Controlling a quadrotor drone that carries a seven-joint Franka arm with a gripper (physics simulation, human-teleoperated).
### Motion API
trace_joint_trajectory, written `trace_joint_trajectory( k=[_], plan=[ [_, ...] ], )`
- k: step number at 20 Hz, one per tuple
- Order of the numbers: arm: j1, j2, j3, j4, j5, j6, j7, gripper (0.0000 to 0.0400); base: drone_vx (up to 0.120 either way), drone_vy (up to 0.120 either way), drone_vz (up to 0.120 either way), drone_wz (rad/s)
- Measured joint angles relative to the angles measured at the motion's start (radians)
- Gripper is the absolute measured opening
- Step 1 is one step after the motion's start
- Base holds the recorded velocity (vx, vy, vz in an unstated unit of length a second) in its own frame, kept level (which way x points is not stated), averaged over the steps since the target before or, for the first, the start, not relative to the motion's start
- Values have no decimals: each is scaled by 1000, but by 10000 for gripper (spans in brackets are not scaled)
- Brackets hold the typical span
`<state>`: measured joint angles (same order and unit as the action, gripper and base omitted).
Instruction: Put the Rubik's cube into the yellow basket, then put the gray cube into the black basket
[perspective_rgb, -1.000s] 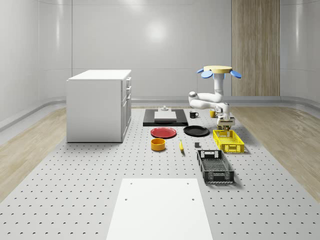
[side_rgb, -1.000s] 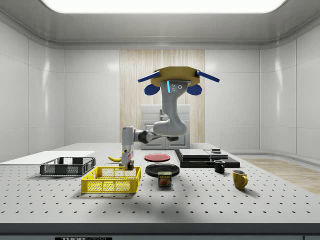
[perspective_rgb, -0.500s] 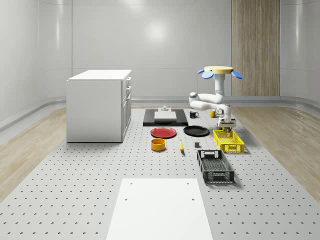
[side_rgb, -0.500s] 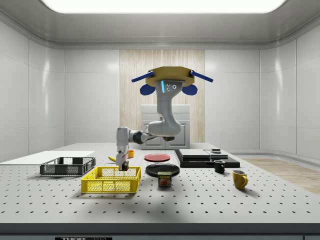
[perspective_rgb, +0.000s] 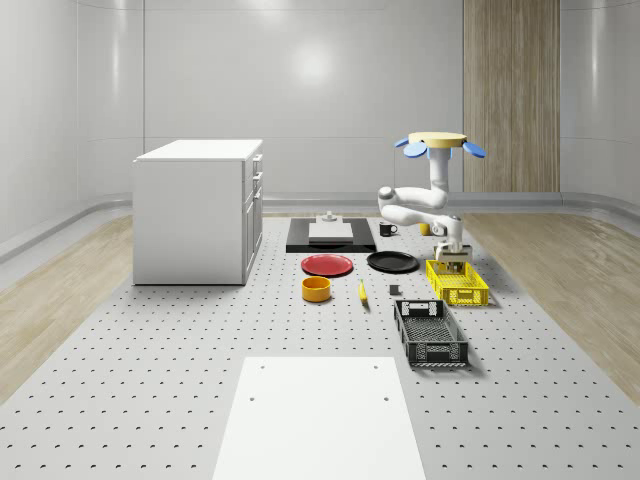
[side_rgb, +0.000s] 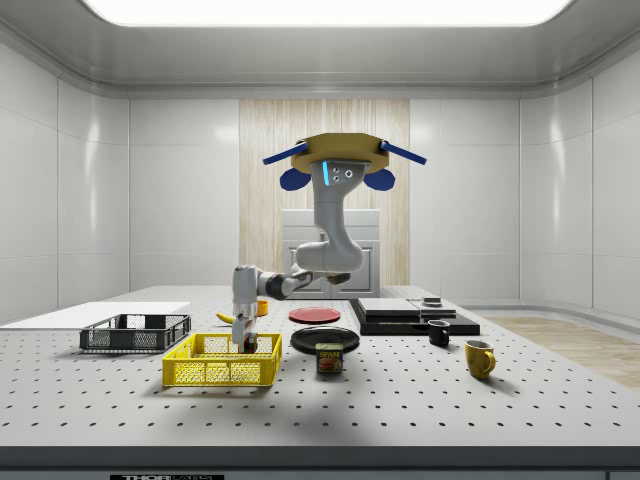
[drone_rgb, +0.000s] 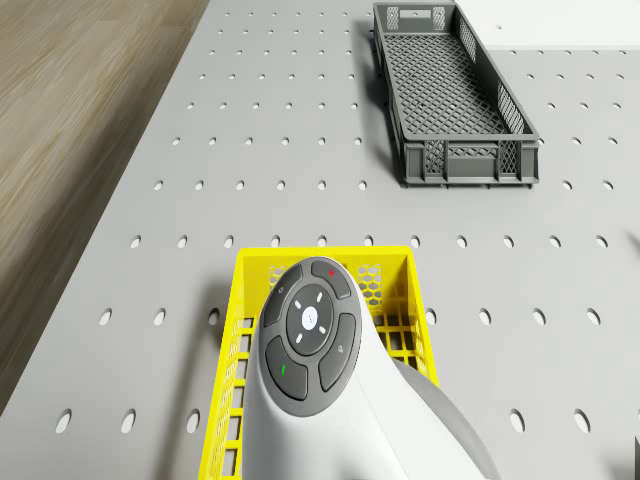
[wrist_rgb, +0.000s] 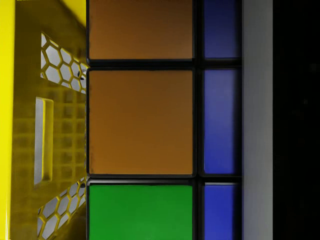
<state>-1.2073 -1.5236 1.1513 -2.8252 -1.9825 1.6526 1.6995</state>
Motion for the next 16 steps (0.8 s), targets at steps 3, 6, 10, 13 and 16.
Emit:
trace_joint_trajectory(
  k=[3,6,10,13,16],
  plan=[
    [-8,4,-37,15,-35,13,-3,325,0,0,0,0],
    [-15,10,-71,30,-68,24,-6,325,0,0,0,0],
    [-20,20,-103,46,-101,32,-9,346,0,0,0,0],
    [-18,26,-111,49,-110,30,-8,375,0,0,0,0],
    [-10,29,-93,38,-95,16,-8,388,0,0,27,0]
  ],
)
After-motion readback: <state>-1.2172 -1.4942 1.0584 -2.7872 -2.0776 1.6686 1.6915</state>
